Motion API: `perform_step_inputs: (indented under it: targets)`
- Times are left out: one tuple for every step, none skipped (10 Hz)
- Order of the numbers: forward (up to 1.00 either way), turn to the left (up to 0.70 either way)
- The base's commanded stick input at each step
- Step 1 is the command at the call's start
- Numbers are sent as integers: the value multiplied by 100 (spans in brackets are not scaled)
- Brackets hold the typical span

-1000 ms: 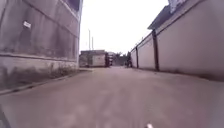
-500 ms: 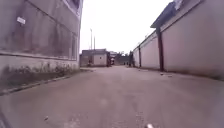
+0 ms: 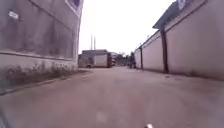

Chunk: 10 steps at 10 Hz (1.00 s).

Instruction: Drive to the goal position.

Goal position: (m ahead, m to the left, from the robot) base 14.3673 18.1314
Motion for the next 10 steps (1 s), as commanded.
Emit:
perform_step_inputs:
  targets:
    - [100,0]
    - [100,0]
    - [100,0]
    - [100,0]
    - [100,0]
    - [100,0]
    - [100,0]
    - [100,0]
    - [100,0]
    - [100,0]
